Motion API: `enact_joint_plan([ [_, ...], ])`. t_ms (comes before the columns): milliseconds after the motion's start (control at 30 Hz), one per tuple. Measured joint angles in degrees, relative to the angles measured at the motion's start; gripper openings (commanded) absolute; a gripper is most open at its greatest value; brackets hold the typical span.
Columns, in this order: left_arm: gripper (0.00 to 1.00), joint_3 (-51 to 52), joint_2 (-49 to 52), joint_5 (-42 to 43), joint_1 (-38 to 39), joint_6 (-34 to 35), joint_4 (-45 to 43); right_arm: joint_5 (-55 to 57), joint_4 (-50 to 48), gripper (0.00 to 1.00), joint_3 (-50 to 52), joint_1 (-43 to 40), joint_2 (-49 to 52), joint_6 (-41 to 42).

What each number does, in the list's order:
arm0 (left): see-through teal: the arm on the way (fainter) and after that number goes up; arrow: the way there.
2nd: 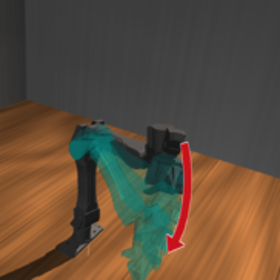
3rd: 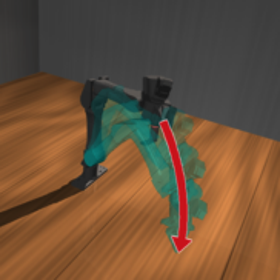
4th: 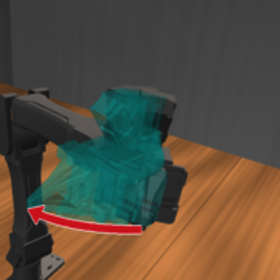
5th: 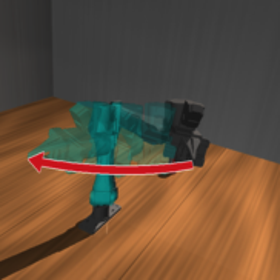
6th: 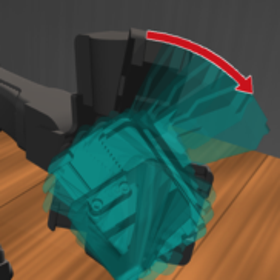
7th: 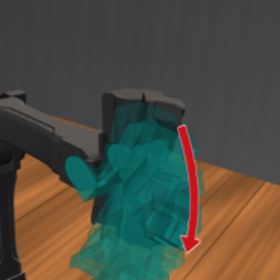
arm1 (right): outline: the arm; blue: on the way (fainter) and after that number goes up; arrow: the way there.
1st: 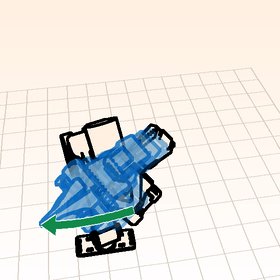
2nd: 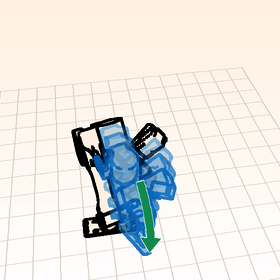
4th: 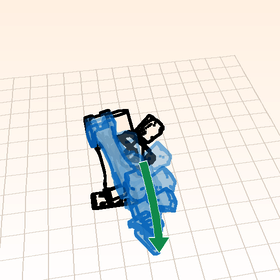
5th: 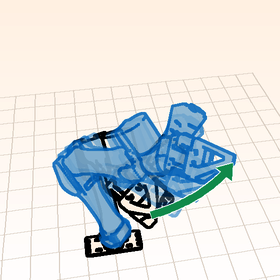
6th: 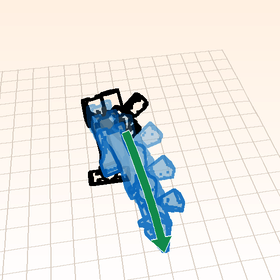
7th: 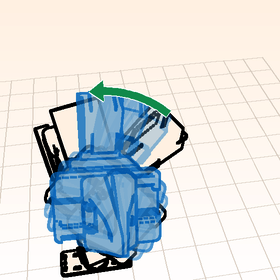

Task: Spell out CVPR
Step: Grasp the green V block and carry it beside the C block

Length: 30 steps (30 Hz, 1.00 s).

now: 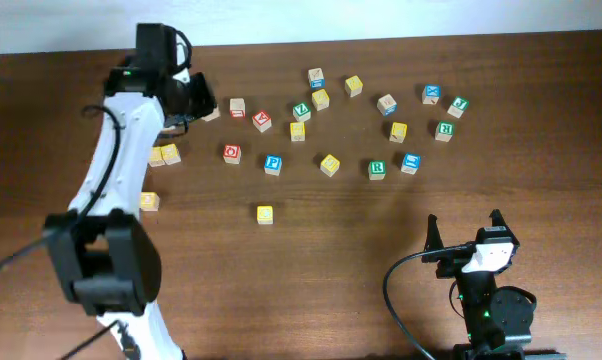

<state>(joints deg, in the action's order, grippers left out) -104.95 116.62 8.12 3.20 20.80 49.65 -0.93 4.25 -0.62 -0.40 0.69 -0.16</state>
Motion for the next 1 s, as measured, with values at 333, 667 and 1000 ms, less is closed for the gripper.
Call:
enact_joint_plan([
  [333, 0.19, 6.03, -3.72, 2.58, 28.06, 6.62, 21.18, 0.0, 0.0, 0.98, 0.0, 0.0, -0.04, 0.0],
  [667, 0.24, 24.5, -3.63, -20.2, 35.28, 19.8, 1.4, 0.0, 0.0, 0.98, 0.0, 0.0, 0.0, 0.0],
  [1000, 0.27, 29.97, -3.63, -23.06, 35.28, 20.26, -5.38, 0.0, 0.0, 0.98, 0.0, 0.0, 0.0, -0.02],
])
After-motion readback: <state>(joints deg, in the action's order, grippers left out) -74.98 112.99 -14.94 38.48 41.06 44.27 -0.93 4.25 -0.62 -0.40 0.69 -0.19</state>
